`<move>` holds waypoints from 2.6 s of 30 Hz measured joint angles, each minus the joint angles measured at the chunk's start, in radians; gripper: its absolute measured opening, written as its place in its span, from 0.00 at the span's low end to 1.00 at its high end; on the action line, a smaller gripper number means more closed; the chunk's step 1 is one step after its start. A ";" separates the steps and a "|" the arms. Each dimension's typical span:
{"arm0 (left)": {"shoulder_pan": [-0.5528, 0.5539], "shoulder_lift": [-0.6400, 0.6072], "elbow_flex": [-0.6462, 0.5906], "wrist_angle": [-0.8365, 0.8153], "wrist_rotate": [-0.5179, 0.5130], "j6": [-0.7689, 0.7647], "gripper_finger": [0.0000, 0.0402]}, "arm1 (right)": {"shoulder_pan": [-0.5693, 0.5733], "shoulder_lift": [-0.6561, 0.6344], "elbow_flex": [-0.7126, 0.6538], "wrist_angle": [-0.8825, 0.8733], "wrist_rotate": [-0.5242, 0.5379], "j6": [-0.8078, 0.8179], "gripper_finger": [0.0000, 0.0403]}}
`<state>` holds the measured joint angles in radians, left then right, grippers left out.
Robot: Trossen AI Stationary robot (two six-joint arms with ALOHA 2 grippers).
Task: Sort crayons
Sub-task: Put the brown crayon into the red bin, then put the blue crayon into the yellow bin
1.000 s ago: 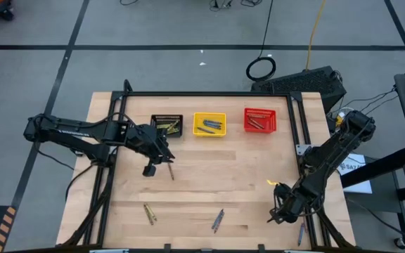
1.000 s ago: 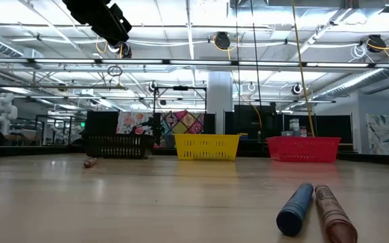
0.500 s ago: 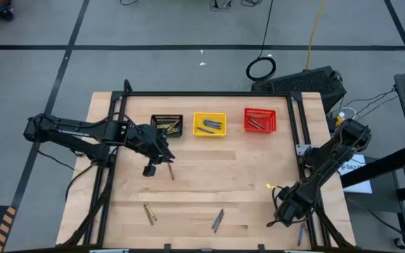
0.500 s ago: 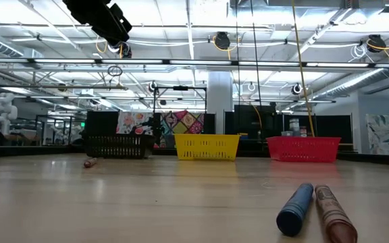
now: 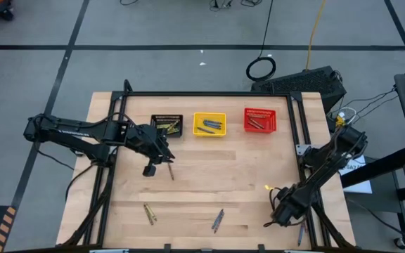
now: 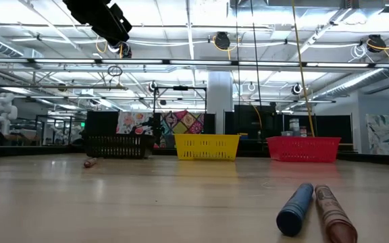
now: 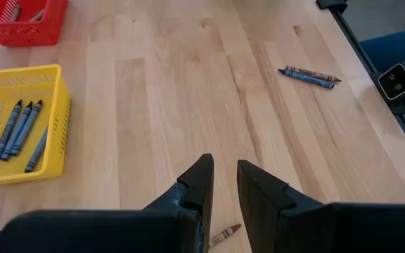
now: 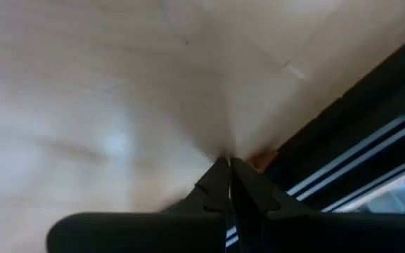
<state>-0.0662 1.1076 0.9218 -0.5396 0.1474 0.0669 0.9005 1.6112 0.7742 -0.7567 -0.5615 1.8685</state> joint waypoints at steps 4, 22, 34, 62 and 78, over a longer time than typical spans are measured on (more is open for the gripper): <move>0.000 0.000 0.000 0.000 0.000 0.000 0.17 | -0.001 0.035 0.000 -0.001 -0.068 -0.020 0.00; 0.000 0.000 0.000 0.000 -0.008 0.000 0.17 | -0.004 0.002 0.000 0.029 -0.142 0.051 0.00; 0.000 0.000 0.000 0.000 -0.008 0.000 0.17 | 0.018 0.002 0.000 0.079 -0.124 0.149 0.00; 0.000 0.000 0.000 -0.001 -0.008 -0.002 0.17 | 0.020 0.079 0.003 0.070 -0.156 0.087 0.00; 0.000 0.009 0.000 0.009 -0.031 0.000 0.17 | -0.081 0.071 0.000 0.028 -0.049 -0.059 0.00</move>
<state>-0.0658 1.1164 0.9215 -0.5308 0.1169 0.0666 0.8192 1.6825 0.7738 -0.7284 -0.6109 1.8096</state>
